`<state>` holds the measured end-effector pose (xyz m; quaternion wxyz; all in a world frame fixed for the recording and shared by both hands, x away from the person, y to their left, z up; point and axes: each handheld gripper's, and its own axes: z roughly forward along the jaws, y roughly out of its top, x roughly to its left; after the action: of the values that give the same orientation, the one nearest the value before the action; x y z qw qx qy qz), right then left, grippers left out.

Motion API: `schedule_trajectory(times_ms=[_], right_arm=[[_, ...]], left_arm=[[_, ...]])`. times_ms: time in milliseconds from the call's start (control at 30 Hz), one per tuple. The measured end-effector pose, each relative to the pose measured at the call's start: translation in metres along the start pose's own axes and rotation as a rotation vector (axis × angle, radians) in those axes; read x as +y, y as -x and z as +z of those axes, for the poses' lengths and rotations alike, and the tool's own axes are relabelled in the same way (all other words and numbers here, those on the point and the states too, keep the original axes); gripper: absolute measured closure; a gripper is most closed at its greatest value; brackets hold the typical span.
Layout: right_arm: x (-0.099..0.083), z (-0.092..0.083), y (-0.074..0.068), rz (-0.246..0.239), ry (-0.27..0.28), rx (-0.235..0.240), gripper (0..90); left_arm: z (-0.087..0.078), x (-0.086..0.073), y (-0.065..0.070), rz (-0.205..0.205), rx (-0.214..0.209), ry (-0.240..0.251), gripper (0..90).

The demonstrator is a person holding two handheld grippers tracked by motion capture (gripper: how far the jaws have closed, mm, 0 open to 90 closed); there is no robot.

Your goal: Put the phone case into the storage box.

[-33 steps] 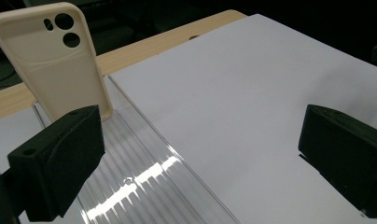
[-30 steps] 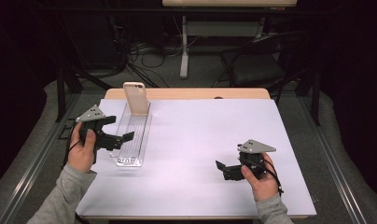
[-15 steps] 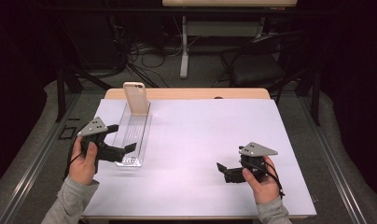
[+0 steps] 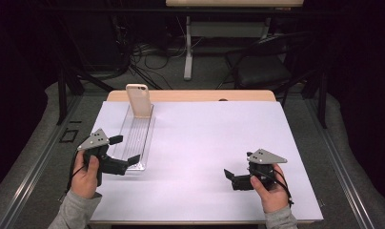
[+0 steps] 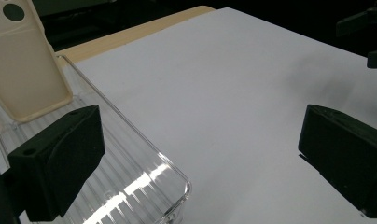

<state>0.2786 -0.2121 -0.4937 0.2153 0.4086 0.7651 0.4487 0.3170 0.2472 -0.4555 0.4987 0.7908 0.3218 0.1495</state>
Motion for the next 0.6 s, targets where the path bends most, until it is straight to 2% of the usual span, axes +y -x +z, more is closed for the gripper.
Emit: schedule_trajectory(times_ms=[167,600], right_arm=[[-0.003,-0.002,0.001,0.001,-0.001,-0.003,0.0],[-0.011,-0.007,0.004,0.005,-0.003,-0.015,0.0]], left_arm=[[-0.002,-0.007,0.001,0.003,0.000,0.002,0.6],[-0.008,-0.026,-0.001,-0.020,0.022,-0.008,0.6]])
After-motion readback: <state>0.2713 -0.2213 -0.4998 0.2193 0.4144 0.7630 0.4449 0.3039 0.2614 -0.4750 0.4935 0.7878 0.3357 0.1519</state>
